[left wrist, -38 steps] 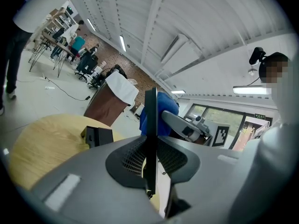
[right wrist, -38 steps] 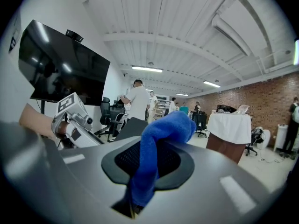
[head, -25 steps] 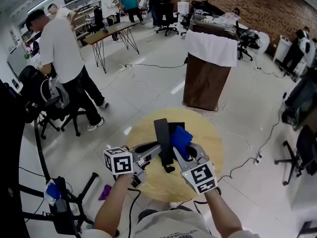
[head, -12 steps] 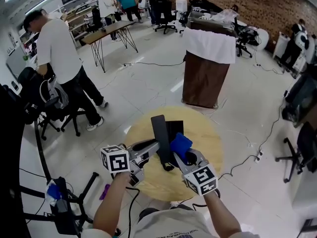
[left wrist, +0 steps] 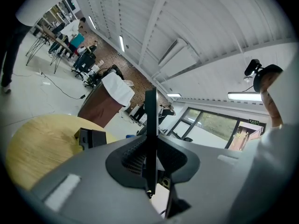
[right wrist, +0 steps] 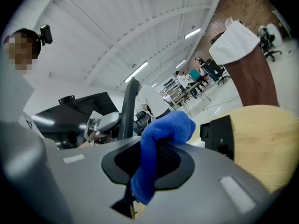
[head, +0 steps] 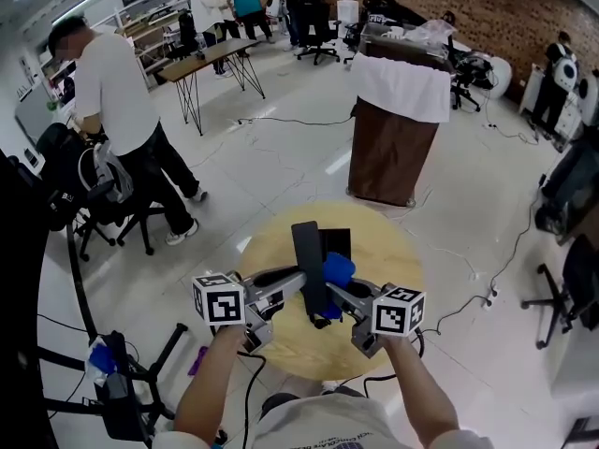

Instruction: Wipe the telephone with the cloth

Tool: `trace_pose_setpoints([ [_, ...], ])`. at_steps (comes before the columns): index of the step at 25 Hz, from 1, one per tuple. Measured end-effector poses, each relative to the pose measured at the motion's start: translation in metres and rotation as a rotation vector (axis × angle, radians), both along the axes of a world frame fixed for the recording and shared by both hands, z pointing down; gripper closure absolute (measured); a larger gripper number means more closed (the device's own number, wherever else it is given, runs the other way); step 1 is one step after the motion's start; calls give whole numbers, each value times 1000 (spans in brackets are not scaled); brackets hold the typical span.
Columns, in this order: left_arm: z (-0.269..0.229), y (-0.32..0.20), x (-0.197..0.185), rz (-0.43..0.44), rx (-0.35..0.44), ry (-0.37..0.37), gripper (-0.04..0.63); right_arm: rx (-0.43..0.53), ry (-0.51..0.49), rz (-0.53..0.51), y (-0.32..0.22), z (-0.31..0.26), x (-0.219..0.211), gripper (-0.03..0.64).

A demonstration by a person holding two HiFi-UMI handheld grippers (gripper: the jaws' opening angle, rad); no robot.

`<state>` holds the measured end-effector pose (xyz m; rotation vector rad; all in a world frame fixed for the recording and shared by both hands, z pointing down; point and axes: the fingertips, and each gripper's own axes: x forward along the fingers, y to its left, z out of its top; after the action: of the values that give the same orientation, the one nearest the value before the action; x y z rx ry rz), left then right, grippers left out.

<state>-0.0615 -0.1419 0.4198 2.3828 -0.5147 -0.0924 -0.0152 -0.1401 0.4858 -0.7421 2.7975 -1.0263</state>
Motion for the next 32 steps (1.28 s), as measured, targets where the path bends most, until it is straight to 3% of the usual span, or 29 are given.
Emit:
trace_pose_setpoints([
  [7,5,5,4,22,-12,-2,534,-54,-76,-16,-11,-9,-2,555],
  [32,22,27,14,82,-28,-29,534,63,-79,29,-56,-65,2,555],
])
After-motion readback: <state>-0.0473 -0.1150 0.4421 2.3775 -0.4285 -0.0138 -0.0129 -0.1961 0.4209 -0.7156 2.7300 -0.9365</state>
